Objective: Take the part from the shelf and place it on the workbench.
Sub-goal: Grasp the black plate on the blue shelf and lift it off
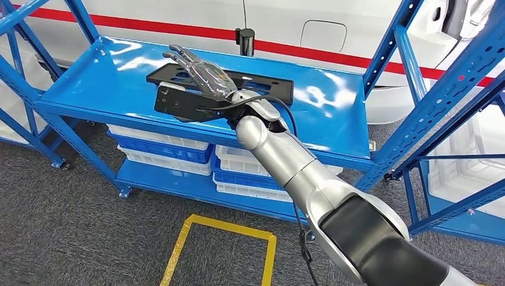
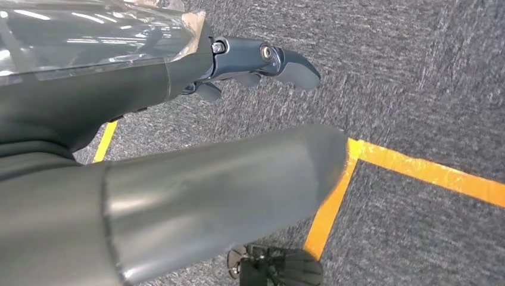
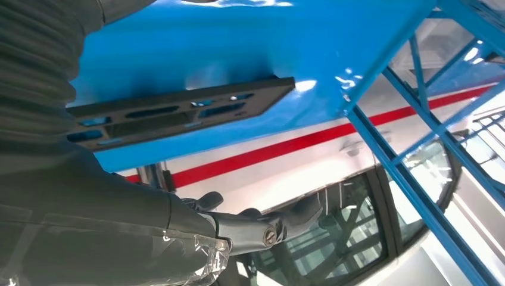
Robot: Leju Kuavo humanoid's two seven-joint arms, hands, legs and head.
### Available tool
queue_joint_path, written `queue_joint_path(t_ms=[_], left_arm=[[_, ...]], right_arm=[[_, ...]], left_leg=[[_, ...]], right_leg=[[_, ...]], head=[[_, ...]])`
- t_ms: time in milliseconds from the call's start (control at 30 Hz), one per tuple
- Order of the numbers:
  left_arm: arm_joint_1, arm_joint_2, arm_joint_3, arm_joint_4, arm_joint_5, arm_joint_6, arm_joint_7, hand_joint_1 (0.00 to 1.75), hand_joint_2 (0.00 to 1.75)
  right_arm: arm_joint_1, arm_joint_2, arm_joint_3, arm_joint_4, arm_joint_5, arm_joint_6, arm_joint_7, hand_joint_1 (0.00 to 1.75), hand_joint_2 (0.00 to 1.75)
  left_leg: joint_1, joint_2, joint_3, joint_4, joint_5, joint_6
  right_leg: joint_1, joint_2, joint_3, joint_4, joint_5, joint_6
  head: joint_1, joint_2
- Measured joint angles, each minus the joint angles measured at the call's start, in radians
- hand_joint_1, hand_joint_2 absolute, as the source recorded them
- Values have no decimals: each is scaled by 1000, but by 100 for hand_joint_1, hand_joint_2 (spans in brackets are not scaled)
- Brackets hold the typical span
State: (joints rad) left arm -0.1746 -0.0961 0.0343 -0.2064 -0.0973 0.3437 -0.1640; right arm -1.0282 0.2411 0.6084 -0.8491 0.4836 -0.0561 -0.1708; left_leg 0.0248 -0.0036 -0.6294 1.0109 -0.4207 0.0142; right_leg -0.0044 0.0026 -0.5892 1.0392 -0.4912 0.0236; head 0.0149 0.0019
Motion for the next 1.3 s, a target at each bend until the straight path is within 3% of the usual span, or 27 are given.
queue_joint_path(t_ms=[100,133,167,200,267,333,400,467,533,600,667,700,767,833,1100,1167,1200,1233,1300], left_arm=[[-1,0,0,0,-3,0,0,0,0],[-1,0,0,0,-4,-1,1,0,0],[0,0,0,0,-5,-2,2,0,0],[0,0,0,0,-6,-2,3,0,0],[0,-1,0,0,-8,-3,4,0,0],[-1,-2,0,1,-12,-5,4,0,0],[-1,-3,-1,1,-18,-6,7,0,0],[-2,-4,-1,1,-22,-6,9,0,0],[-3,-4,-1,0,-23,-6,10,0,0],[-3,-5,-2,1,-24,-6,10,0,0],[-1,-5,-2,1,-24,-6,11,0,0],[-1,-4,-2,1,-24,-6,12,0,0],[0,-3,-2,1,-24,-6,12,0,0],[-1,-2,-2,1,-24,-6,12,0,0],[-1,-1,-2,1,-24,-6,12,0,0],[-2,-2,-2,1,-24,-6,12,0,0],[-3,-3,-2,1,-25,-6,13,0,0],[-5,-4,-3,1,-29,-6,15,0,0],[-9,-8,-11,1,-45,-8,25,0,0]], right_arm=[[0,-7,-4,2,-1,0,-1,0,175],[2,-11,-4,3,-2,0,-1,0,175],[5,-14,-5,4,-2,0,-1,0,175],[7,-16,-5,5,-2,0,0,0,175],[7,-19,-5,6,-2,0,-1,0,175],[5,-22,-5,5,-1,0,0,0,175],[6,-25,-5,5,1,0,1,0,175],[8,-29,-5,0,4,0,2,0,175],[9,-29,-5,-4,5,0,3,0,175],[12,-30,-5,-6,5,0,3,0,175],[20,-30,-4,-6,6,0,3,0,175],[22,-30,-4,-6,6,0,3,0,175],[25,-30,-4,-6,6,0,3,0,175],[25,-30,-4,-6,6,0,3,0,175],[25,-30,-4,-6,6,0,3,0,175],[24,-31,-5,-7,6,0,4,0,175],[24,-32,-5,-7,10,0,7,0,175],[28,-33,-4,-8,16,1,11,0,175],[48,-31,10,-7,43,2,28,0,175]], left_leg=[[-2,0,9,-2,-8,17],[-3,-1,12,-2,-12,19],[-4,-3,17,-2,-16,20],[-5,-4,24,-2,-20,19],[-6,-6,39,-2,-31,14],[-10,-7,49,-1,-43,4],[-12,-7,54,-3,-51,-6],[-8,-5,53,2,-59,-16],[-4,-2,23,65,-90,-25],[-3,-1,-53,200,-140,-33],[-1,0,-121,288,-150,-39],[0,0,-128,278,-126,-40],[4,2,-89,166,-42,-40],[6,4,-52,80,9,-40],[7,6,-38,49,23,-39],[3,6,-20,19,20,-33],[1,5,-11,8,15,-23],[-1,3,0,-1,6,-9],[-2,-2,30,-8,-15,7]], right_leg=[[-2,0,-117,203,-64,-7],[-2,0,-154,258,-74,-5],[-2,0,-174,277,-69,-1],[-2,0,-172,250,-46,6],[-3,-1,-117,106,28,17],[1,-2,-63,-11,80,13],[5,-2,-51,-33,89,-1],[-3,-1,-44,-38,88,-14],[-11,1,-30,-45,83,-31],[-9,1,-19,-45,74,-45],[-7,1,-9,-45,64,-49],[-8,2,-3,-44,59,-48],[-8,5,13,-43,47,-42],[-8,6,22,-42,39,-39],[-8,6,25,-41,36,-36],[-1,7,24,-40,30,-28],[1,6,22,-36,23,-19],[4,6,-23,40,-5,-13],[-4,3,-83,88,12,12]], head=[[1,0],[0,0],[1,0],[1,0],[1,0],[1,0],[0,0],[0,0],[-1,0],[-2,0],[-2,0],[-2,0],[-1,0],[-1,0],[-1,0],[-1,0],[0,0],[0,0],[1,0]])
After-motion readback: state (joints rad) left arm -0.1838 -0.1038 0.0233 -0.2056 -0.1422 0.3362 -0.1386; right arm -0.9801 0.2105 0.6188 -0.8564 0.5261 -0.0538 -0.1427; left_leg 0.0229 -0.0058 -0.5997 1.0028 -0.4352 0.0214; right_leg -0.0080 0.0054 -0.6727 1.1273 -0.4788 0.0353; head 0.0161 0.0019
